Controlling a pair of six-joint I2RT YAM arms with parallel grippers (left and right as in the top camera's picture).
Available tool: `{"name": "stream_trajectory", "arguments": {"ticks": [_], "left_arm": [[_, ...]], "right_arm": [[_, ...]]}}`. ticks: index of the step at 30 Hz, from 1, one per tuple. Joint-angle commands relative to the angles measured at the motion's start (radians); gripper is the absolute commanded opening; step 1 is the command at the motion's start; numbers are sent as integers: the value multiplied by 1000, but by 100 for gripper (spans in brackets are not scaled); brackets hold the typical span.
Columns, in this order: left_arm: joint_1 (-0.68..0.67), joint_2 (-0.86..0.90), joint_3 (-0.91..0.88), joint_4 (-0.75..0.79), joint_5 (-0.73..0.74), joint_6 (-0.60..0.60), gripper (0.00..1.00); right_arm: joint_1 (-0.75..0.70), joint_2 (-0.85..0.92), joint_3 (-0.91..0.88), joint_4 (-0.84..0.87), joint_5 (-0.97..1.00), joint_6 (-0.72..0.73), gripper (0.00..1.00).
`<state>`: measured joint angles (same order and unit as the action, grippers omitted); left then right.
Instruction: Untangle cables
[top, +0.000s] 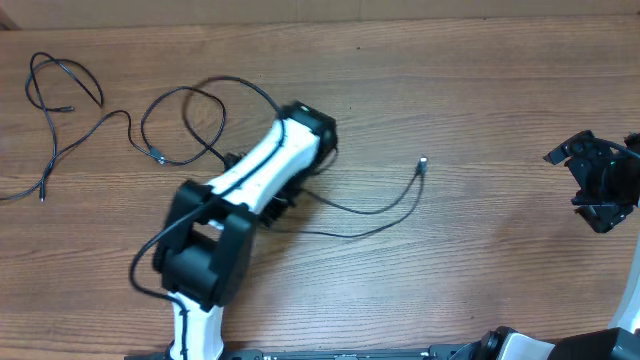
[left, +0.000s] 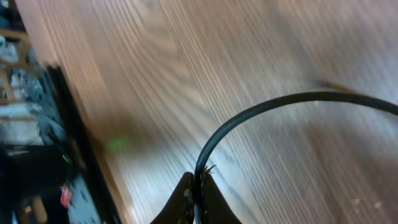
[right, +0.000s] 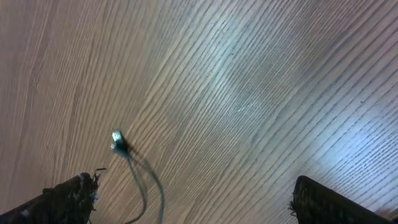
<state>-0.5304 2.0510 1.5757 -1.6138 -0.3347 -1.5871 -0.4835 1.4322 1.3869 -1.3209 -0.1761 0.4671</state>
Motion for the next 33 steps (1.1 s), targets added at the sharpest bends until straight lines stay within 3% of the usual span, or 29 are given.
{"name": "stream_trajectory", "arguments": {"ticks": [1,3,5,9,10,11,14,20,28,33], "left_arm": [[56,-123,41,-19,-129,186,22],[66,-159,41,28,-122,303,51],[66,-182,41,109,-89,451,74],[52,-186,40,340,118,863,98],[45,-181,35,434,234,1005,100],[37,-174,32,489,301,1070,100],[11,-150,21,613,412,1155,100],[-87,-78,15,711,406,1370,100],[-237,79,15,803,407,1428,100],[-299,137,16,839,402,1604,100]], "right_arm": [[0,-14,18,7,0,-4,100],[0,-14,18,10,0,-4,100],[0,-14,18,13,0,-4,100],[0,-14,15,19,0,-4,100],[0,-14,14,18,0,-4,100],[0,-14,14,18,0,-4,100],[0,-14,14,18,0,-4,100],[0,-14,14,19,0,-4,100],[0,-14,13,25,0,-4,100],[0,-14,13,26,0,-4,100]]}}
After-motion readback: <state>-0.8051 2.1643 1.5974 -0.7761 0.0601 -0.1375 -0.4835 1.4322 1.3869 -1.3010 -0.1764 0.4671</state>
